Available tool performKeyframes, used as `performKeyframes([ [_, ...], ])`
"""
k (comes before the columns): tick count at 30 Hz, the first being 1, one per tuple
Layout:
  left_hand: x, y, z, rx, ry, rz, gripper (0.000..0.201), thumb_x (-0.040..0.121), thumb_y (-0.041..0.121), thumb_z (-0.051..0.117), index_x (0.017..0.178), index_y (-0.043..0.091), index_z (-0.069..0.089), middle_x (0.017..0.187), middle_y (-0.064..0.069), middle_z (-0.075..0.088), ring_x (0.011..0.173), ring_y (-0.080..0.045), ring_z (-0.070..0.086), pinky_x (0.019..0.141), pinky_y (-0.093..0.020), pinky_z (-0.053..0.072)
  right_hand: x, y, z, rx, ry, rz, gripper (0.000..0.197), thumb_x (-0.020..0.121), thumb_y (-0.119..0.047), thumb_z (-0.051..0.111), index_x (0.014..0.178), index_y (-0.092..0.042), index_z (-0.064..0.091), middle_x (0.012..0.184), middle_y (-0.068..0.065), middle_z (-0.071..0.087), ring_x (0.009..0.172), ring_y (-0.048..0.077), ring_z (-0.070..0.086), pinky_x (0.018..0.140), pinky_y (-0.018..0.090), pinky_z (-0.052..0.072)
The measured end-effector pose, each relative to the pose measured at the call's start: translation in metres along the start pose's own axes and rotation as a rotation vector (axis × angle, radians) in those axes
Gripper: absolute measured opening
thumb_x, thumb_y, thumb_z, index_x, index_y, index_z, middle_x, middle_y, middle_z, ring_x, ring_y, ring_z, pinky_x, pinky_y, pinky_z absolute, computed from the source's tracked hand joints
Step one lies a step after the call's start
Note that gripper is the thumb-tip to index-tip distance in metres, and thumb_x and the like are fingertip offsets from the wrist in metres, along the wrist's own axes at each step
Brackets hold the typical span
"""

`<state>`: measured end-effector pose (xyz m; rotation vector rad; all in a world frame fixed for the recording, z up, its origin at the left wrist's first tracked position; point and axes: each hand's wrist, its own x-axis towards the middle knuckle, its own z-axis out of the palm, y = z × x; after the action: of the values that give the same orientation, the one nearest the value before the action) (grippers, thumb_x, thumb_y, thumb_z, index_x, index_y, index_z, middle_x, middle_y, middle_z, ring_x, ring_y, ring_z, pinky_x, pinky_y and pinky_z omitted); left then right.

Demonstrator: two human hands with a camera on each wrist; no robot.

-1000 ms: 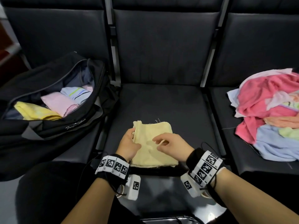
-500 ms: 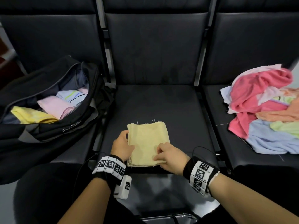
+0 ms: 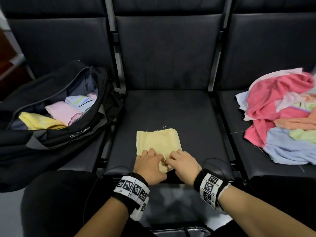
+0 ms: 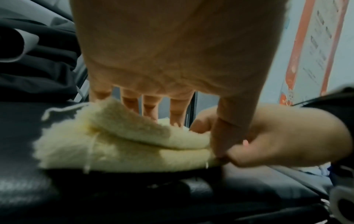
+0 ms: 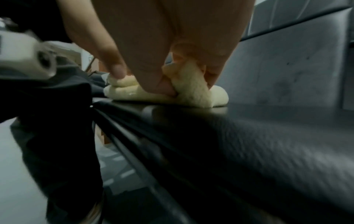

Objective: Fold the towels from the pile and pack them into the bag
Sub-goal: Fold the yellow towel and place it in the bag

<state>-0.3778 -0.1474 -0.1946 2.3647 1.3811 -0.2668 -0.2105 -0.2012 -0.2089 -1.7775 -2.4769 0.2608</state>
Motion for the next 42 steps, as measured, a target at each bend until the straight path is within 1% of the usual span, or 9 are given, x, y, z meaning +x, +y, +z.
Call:
performKeyframes([
  [3, 0.001, -0.003, 0.0, 0.029, 0.009, -0.019, 0.059, 0.072, 0.044, 0.071, 0.126, 0.038, 0.051, 0.123, 0.009, 0.044, 0.118, -0.018, 0.041, 0.096, -0.035, 0.036, 0.01, 0.005, -0.009, 0.204, -0.07, 0.118, 0.039, 0.084, -0.002, 0.053, 0.114, -0.022, 0.068, 0.105, 0.002, 0.062, 0.101, 0.025, 0.056, 0.083, 0.036, 0.05],
  [8, 0.004, -0.013, 0.0, 0.007, 0.125, -0.041, 0.041, 0.086, 0.009, 0.054, 0.121, 0.03, 0.056, 0.117, 0.005, 0.054, 0.112, -0.022, 0.051, 0.091, -0.036, 0.044, 0.006, 0.011, -0.025, 0.582, 0.138, 0.251, 0.043, 0.079, 0.004, 0.053, 0.114, -0.014, 0.069, 0.11, 0.0, 0.067, 0.106, 0.018, 0.06, 0.095, 0.033, 0.047],
  [12, 0.007, -0.018, -0.002, -0.084, 0.17, -0.013, 0.035, 0.089, 0.004, 0.046, 0.109, 0.025, 0.064, 0.109, 0.004, 0.061, 0.104, -0.021, 0.056, 0.083, -0.035, 0.048, -0.008, 0.009, -0.016, 0.332, 0.01, 0.119, 0.058, 0.079, -0.007, 0.054, 0.135, -0.022, 0.054, 0.126, -0.005, 0.056, 0.12, 0.014, 0.048, 0.098, 0.03, 0.044],
  [16, 0.008, -0.026, -0.003, -0.186, 0.16, 0.014, 0.034, 0.085, 0.002, 0.048, 0.105, 0.024, 0.066, 0.104, 0.006, 0.065, 0.103, -0.019, 0.056, 0.084, -0.032, 0.048, -0.014, 0.018, -0.002, 0.159, -0.055, 0.066, 0.047, 0.081, -0.011, 0.052, 0.127, -0.019, 0.058, 0.13, -0.004, 0.056, 0.124, 0.018, 0.05, 0.102, 0.029, 0.038],
  [21, 0.008, -0.038, -0.008, -0.22, 0.15, 0.013, 0.03, 0.078, 0.005, 0.055, 0.099, 0.021, 0.069, 0.099, 0.007, 0.066, 0.104, -0.018, 0.05, 0.094, -0.033, 0.043, -0.006, 0.029, -0.01, 0.577, 0.073, 0.293, 0.013, 0.09, -0.018, 0.059, 0.1, -0.02, 0.066, 0.095, -0.004, 0.069, 0.091, 0.018, 0.064, 0.084, 0.038, 0.051],
  [25, 0.009, -0.052, -0.017, -0.502, 0.154, -0.049, 0.018, 0.075, 0.007, 0.066, 0.085, 0.022, 0.067, 0.081, 0.005, 0.067, 0.082, -0.014, 0.061, 0.07, -0.025, 0.048, -0.003, 0.039, -0.015, 0.749, 0.165, 0.416, 0.013, 0.087, -0.019, 0.065, 0.095, -0.03, 0.063, 0.084, -0.009, 0.068, 0.079, 0.005, 0.06, 0.074, 0.02, 0.047],
  [32, 0.015, -0.059, -0.018, -0.8, 0.145, -0.063, 0.008, 0.085, 0.011, 0.073, 0.086, 0.016, 0.067, 0.077, -0.005, 0.069, 0.068, -0.012, 0.057, 0.066, -0.026, 0.046, -0.005, 0.055, -0.004, 0.795, 0.235, 0.559, 0.01, 0.088, -0.032, 0.069, 0.091, -0.034, 0.06, 0.075, -0.006, 0.062, 0.07, 0.002, 0.054, 0.063, 0.017, 0.039],
  [37, 0.029, -0.059, -0.011, -0.734, 0.234, -0.105, 0.017, 0.087, 0.019, 0.073, 0.077, 0.012, 0.061, 0.065, 0.008, 0.052, 0.059, -0.008, 0.045, 0.061, -0.026, 0.038, 0.005, 0.066, -0.002, 0.802, 0.298, 0.626, 0.015, 0.083, -0.036, 0.074, 0.091, -0.029, 0.062, 0.078, -0.01, 0.064, 0.072, -0.001, 0.056, 0.063, 0.017, 0.038],
  [42, 0.036, -0.058, -0.002, -0.692, 0.309, -0.185, 0.007, 0.09, 0.026, 0.069, 0.092, 0.02, 0.066, 0.073, 0.012, 0.058, 0.074, -0.014, 0.056, 0.061, -0.014, 0.036, 0.02, 0.069, 0.004, 0.771, 0.226, 0.719, 0.017, 0.085, -0.036, 0.072, 0.095, -0.029, 0.061, 0.077, -0.014, 0.059, 0.076, 0.006, 0.056, 0.062, 0.015, 0.037],
])
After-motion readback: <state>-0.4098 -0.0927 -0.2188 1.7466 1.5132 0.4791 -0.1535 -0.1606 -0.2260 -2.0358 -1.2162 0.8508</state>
